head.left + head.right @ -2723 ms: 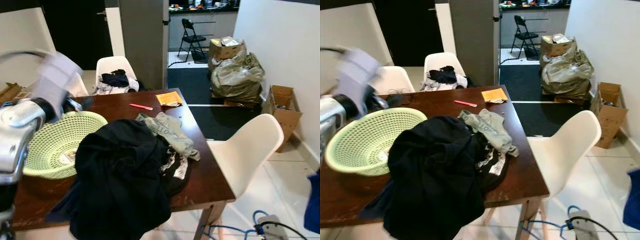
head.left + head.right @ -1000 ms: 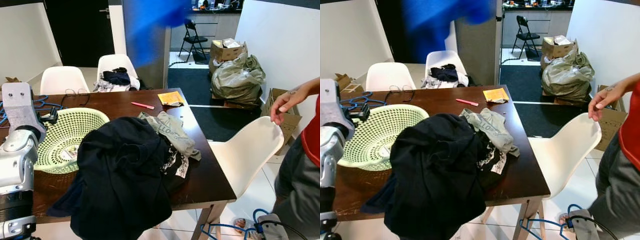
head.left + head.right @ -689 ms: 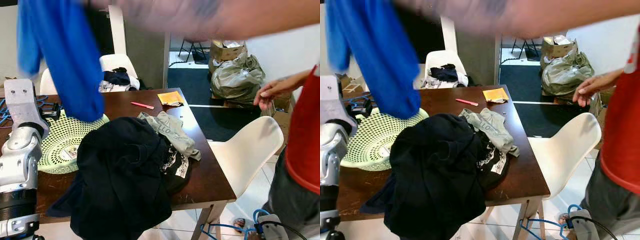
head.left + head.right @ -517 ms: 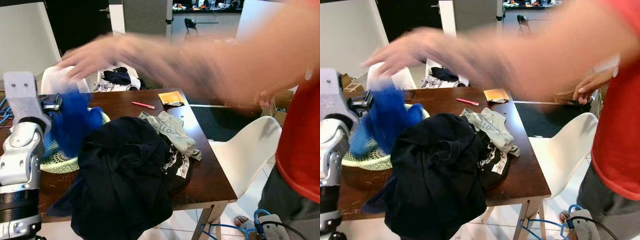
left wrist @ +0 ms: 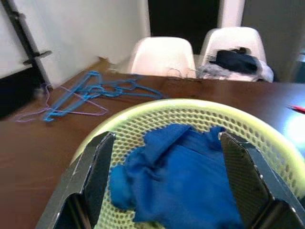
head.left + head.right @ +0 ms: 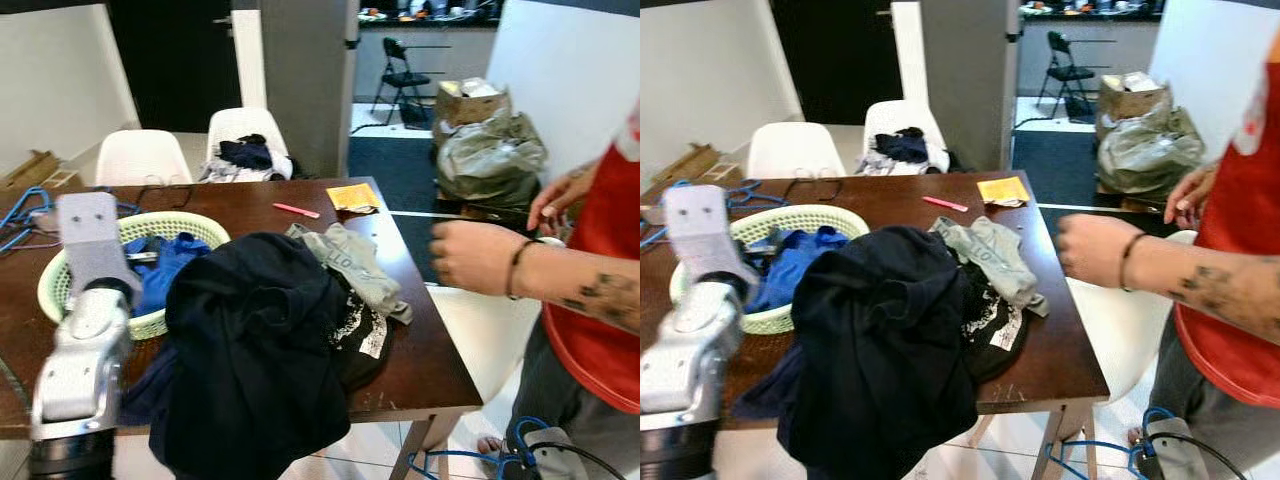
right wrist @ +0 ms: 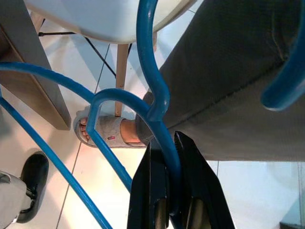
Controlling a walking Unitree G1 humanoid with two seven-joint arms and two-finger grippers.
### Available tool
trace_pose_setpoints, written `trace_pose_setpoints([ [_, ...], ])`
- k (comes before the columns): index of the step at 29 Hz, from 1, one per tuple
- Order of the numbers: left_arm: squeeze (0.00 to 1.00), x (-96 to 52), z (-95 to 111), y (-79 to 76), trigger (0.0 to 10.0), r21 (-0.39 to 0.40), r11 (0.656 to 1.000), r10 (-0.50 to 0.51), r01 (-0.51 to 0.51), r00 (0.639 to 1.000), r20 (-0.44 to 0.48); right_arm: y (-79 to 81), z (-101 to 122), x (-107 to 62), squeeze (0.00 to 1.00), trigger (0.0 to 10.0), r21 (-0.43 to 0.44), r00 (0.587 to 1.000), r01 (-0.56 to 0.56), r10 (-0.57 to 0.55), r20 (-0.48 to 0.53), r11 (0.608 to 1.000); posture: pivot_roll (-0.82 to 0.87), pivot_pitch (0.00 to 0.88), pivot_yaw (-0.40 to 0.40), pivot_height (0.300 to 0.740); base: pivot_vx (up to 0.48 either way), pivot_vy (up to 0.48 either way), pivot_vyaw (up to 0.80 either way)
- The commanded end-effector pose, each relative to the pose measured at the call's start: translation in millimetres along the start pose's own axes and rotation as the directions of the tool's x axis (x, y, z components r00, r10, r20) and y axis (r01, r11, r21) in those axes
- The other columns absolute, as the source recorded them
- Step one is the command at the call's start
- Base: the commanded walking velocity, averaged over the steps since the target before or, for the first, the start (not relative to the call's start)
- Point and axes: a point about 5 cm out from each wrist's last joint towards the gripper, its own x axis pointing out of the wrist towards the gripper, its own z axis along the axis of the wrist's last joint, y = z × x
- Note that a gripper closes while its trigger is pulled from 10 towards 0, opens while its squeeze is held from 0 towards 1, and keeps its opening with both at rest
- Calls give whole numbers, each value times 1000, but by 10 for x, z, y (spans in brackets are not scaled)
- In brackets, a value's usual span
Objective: Hang hanger
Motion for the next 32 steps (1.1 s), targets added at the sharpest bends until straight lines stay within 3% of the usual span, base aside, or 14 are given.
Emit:
trace_pose_setpoints([
  [1,0,31,45,-36,10000,12,999,-35,34,999,21,-45,237,55,0,10000,53,992,35,-41,120,998,-5,0,-5,740,0,0,800],
  [6,0,64,189,-110,10000,42,993,-111,108,991,80,-44,233,58,0,10000,61,992,35,-42,119,998,-10,0,-2,740,0,0,800],
  [9,0,114,256,-168,10000,-21,986,-160,163,983,86,-48,230,58,0,10000,61,992,40,-47,115,997,-15,0,0,740,0,0,710],
  [20,0,211,388,-272,10000,-1,956,-291,293,949,122,-109,156,21,0,10000,30,995,46,-48,91,999,-24,0,-3,740,0,0,0],
  [22,0,261,381,-239,10000,12,955,-296,297,948,115,-122,137,7,0,10000,24,995,41,-43,88,999,-33,0,-7,740,0,0,0],
  [26,0,509,215,-49,10000,73,962,-267,264,963,40,-155,137,-27,0,10000,11,994,26,-27,102,1000,-46,0,-14,740,0,0,0],
  [32,0,687,-15,85,10000,124,966,-221,227,973,-64,-188,122,-74,0,10000,-12,994,11,-9,105,1000,-68,10,-23,740,0,0,0],
])
